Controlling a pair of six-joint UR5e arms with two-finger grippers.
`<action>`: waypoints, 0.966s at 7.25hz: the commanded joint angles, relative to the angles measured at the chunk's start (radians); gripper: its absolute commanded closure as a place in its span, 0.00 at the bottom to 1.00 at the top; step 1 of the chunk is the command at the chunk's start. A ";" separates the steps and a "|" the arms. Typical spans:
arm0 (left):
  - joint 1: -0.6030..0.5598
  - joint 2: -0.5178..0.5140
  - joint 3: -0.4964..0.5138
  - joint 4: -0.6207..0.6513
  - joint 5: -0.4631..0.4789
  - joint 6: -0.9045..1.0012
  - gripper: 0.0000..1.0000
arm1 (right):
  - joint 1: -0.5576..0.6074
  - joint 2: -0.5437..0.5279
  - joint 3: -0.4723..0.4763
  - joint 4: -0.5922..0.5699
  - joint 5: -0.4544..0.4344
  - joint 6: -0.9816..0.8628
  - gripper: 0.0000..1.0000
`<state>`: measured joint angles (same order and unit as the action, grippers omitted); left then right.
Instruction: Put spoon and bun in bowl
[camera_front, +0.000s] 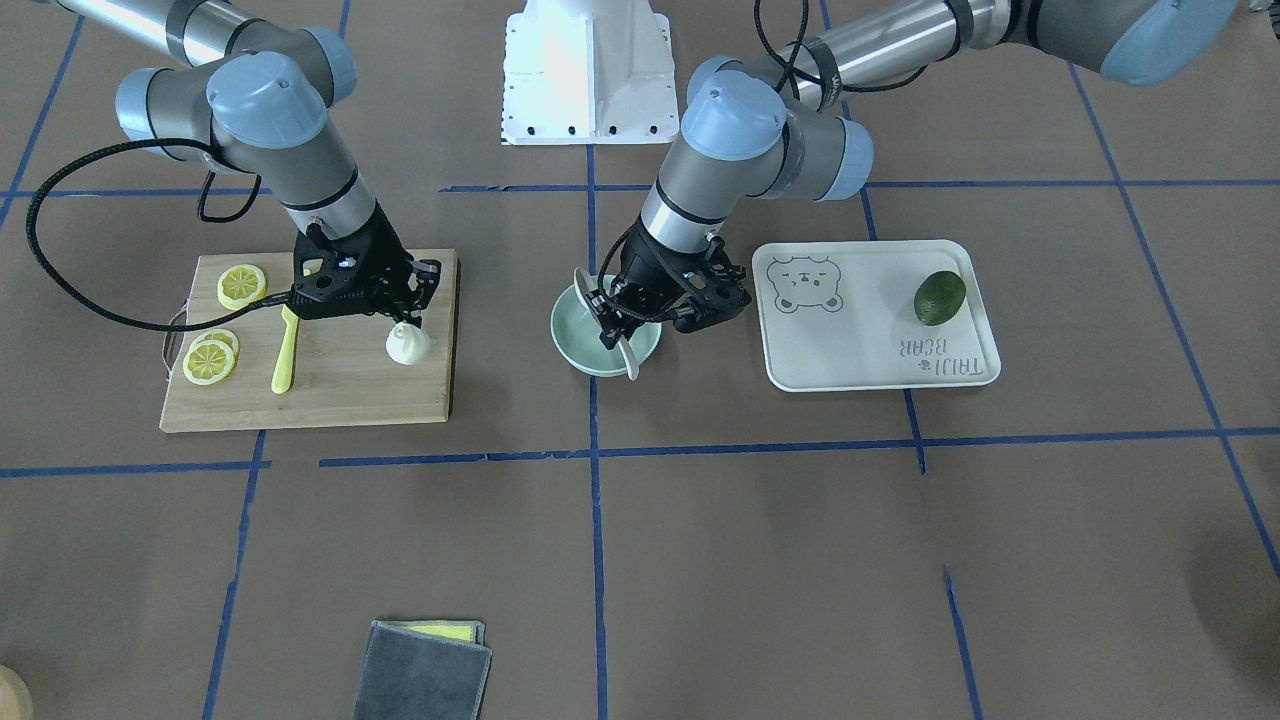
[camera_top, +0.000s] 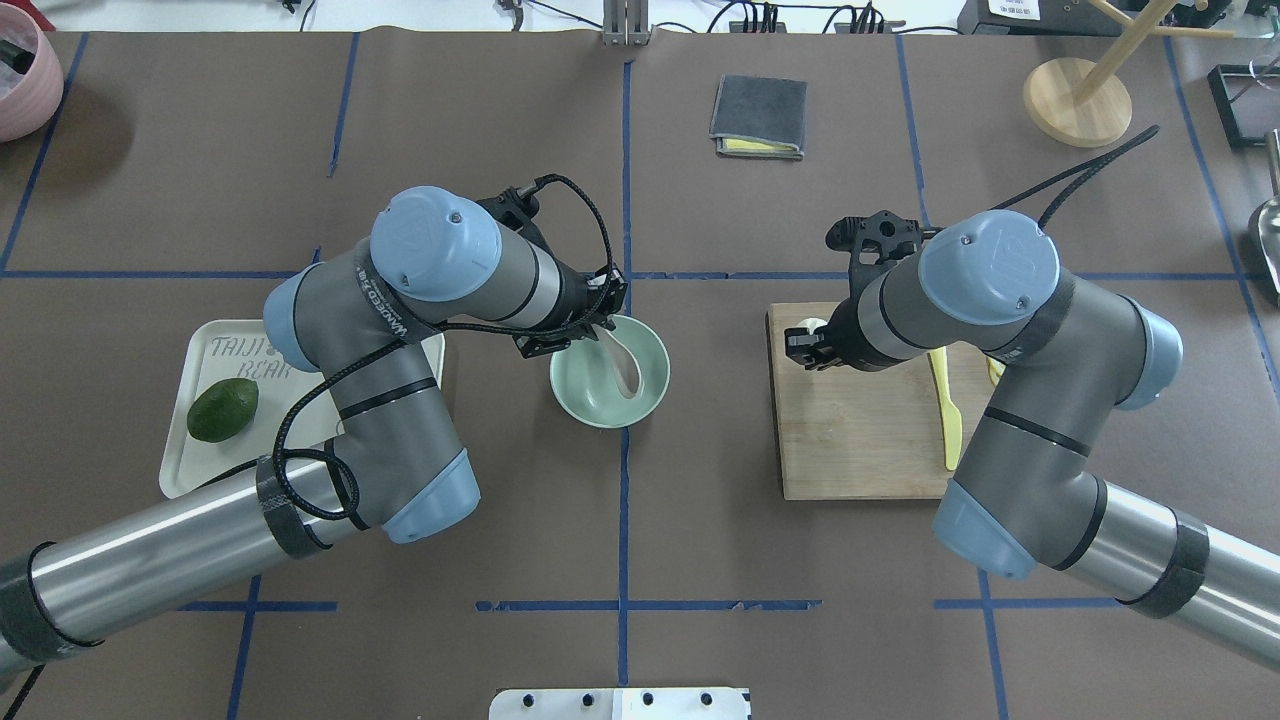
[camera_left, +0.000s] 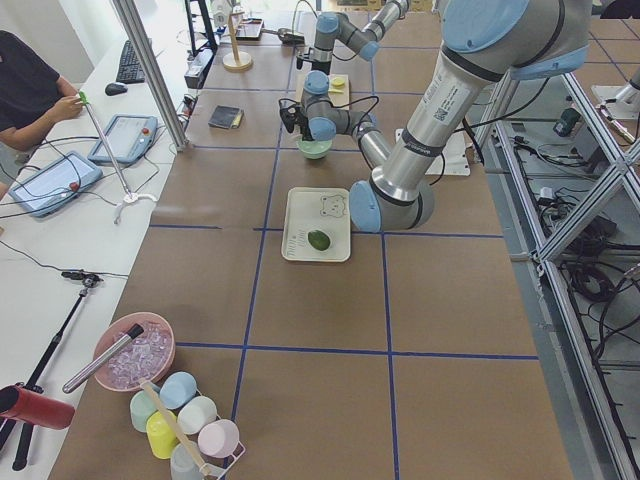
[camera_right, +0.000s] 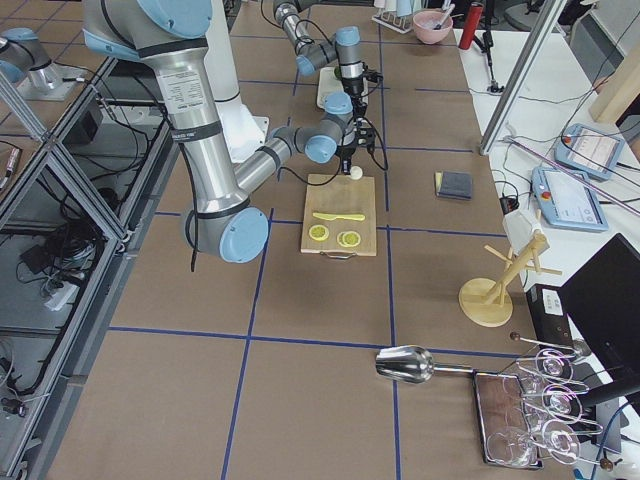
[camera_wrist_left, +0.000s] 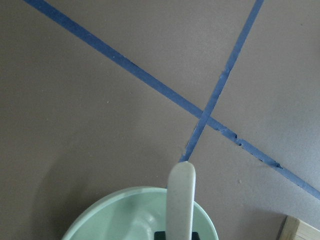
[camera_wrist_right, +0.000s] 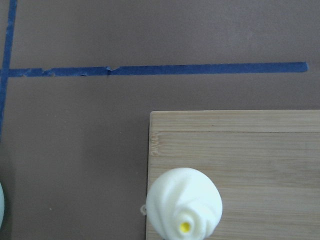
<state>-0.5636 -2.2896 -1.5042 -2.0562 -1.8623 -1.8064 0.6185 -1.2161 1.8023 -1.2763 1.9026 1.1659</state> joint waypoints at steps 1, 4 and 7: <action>-0.021 0.001 -0.002 0.001 0.000 0.040 0.00 | -0.002 0.003 0.000 0.000 0.000 0.000 1.00; -0.076 0.024 -0.028 0.028 -0.030 0.097 0.00 | -0.003 0.050 0.005 0.000 -0.005 0.000 1.00; -0.220 0.127 -0.248 0.317 -0.130 0.428 0.00 | -0.026 0.195 -0.027 -0.002 -0.026 0.003 1.00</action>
<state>-0.7261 -2.1948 -1.6647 -1.8715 -1.9719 -1.5277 0.6044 -1.0869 1.7925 -1.2772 1.8875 1.1671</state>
